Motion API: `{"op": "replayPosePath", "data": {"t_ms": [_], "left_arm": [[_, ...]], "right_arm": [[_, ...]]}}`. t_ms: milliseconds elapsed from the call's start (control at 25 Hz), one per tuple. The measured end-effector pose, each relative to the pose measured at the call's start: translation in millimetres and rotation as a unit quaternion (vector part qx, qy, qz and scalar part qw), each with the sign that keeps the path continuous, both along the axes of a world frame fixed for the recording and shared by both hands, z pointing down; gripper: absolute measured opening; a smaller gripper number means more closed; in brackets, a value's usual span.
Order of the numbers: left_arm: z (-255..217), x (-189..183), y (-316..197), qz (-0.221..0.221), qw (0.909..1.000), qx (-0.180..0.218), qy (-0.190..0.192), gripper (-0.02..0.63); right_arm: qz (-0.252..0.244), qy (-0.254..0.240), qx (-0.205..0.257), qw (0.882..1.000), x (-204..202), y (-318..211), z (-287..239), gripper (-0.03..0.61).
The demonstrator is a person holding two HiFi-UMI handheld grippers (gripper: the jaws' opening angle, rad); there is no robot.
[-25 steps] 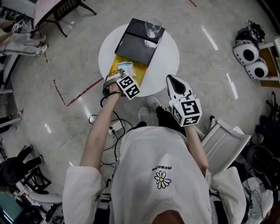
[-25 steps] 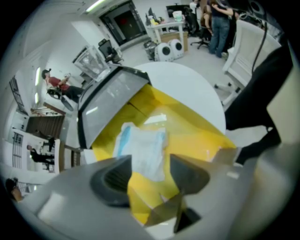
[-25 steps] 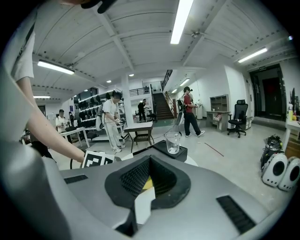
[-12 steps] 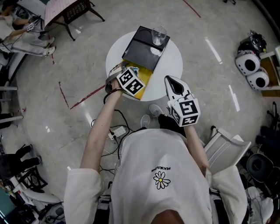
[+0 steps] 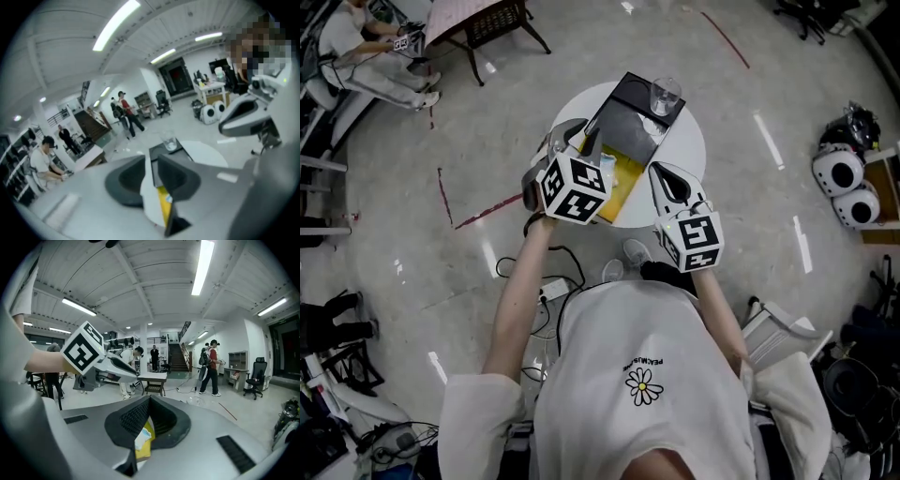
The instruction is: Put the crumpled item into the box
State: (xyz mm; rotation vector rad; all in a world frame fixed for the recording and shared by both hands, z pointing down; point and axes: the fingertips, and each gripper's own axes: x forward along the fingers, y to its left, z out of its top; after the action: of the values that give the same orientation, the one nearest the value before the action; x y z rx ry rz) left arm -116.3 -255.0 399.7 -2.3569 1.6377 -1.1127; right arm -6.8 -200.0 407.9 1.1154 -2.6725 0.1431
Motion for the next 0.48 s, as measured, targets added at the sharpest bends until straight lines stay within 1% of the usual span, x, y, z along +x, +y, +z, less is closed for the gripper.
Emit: {"op": "replayPosePath", "data": {"t_ms": [40,120,240,320,400,440,480], "left_arm": [[-9.6,-4.1,6.3,-0.016,0.9996,0.015,0.018,0.067],[-25.8,-12.4,21.1,-0.052,0.9955,0.044,0.066,0.037],[-40.9,-24.7,45.0,-0.098,0.9834,0.081,0.130,0.004],[-43.9,-32.6,60.0,-0.126,0.9730,0.100,0.165,0.003],[-40.6,-40.3,74.6,-0.158,0.9587,0.112,0.208,0.003],[-37.6,-43.7,81.5,-0.172,0.9522,0.117,0.224,0.003],[-34.6,-46.8,87.7,-0.182,0.9475,0.123,0.232,0.003]], "right_arm": [[-0.005,0.001,0.002,1.000,-3.7,1.0,-1.1,0.000],[-0.014,0.002,0.006,1.000,-10.7,3.6,-3.2,0.000],[-0.027,0.004,0.012,1.000,-20.2,8.4,-6.5,0.000],[-0.033,0.006,0.017,0.999,-24.5,11.7,-8.3,0.000],[-0.035,0.007,0.018,0.999,-26.8,14.8,-8.9,0.000],[-0.034,0.007,0.018,0.999,-27.8,15.9,-9.0,0.000],[-0.033,0.005,0.017,0.999,-28.9,16.7,-9.2,0.000]]}}
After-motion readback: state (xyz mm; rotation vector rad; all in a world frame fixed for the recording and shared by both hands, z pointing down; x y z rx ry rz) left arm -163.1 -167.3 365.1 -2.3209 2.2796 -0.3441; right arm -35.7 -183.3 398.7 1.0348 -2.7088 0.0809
